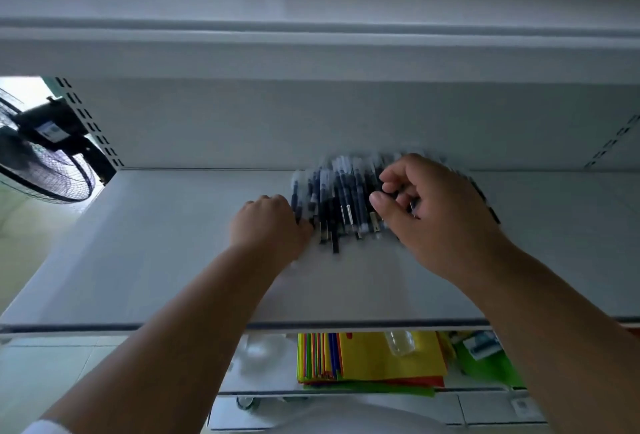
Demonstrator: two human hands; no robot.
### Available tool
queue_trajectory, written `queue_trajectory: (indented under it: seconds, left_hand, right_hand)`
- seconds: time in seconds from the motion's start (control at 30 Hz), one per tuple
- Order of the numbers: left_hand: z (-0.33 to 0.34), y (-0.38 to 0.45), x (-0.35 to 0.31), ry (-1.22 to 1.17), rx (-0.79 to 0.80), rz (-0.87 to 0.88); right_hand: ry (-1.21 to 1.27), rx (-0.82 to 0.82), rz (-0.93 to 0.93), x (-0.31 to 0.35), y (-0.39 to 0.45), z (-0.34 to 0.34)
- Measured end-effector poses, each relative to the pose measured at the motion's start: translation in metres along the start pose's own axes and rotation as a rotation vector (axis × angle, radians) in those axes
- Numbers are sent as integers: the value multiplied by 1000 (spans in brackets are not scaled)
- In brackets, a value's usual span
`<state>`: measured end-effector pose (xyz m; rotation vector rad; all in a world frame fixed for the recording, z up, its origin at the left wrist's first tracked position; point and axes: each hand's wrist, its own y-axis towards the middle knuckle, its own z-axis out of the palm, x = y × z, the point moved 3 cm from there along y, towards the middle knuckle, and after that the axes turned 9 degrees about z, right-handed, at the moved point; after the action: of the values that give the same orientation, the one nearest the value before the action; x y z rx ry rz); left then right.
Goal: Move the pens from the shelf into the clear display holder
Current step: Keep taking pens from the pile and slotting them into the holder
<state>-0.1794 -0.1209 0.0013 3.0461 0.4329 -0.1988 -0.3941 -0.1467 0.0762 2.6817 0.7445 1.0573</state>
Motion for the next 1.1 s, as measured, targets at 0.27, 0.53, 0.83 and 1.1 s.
queue_trajectory:
  seconds: [0.27,0.53,0.83,1.1]
  left_hand:
    - [-9,-1,7,-49,80,6]
    - [-1,-40,4,-1036,-230,-61]
    - [-1,-61,-60,-1515,-175,27]
    - [4,-67,-82,-1537,-105,57]
  right_hand:
    - [16,-26,39,-6,0,-1]
    - [-18,-99,193,-33,-9,-18]
    - [-153,-108,432,-82,-40,-33]
    - [-374,65,494,-92,-39,-12]
